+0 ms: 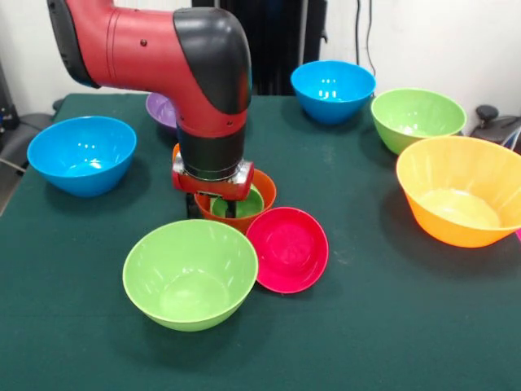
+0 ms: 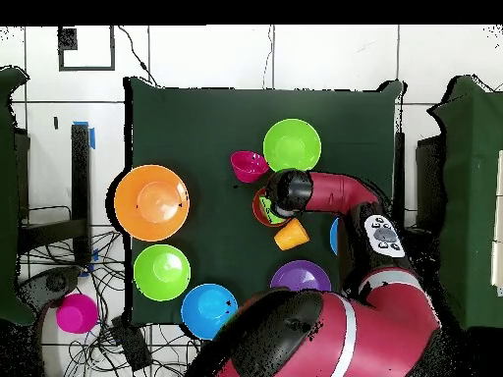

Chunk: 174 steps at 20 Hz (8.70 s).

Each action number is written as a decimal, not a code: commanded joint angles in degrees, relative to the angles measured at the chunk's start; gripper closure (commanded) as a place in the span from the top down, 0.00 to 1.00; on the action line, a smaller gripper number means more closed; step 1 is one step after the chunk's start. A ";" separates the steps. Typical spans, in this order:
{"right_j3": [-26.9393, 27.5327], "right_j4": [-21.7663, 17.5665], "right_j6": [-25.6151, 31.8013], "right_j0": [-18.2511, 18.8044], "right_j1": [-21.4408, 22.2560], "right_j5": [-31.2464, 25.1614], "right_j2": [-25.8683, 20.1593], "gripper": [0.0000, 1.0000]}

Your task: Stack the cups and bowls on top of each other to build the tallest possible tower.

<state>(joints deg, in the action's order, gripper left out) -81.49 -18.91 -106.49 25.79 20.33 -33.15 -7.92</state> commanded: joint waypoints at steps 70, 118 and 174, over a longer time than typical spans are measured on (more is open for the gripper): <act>-26.62 16.01 -5.80 -5.18 9.11 4.94 5.85 1.00; -24.75 11.05 3.25 -5.50 25.52 -6.56 9.47 1.00; -22.59 16.98 -12.54 0.01 -2.27 20.58 4.56 1.00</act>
<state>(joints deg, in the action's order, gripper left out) -104.77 -0.65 -114.23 26.00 24.71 -21.37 4.91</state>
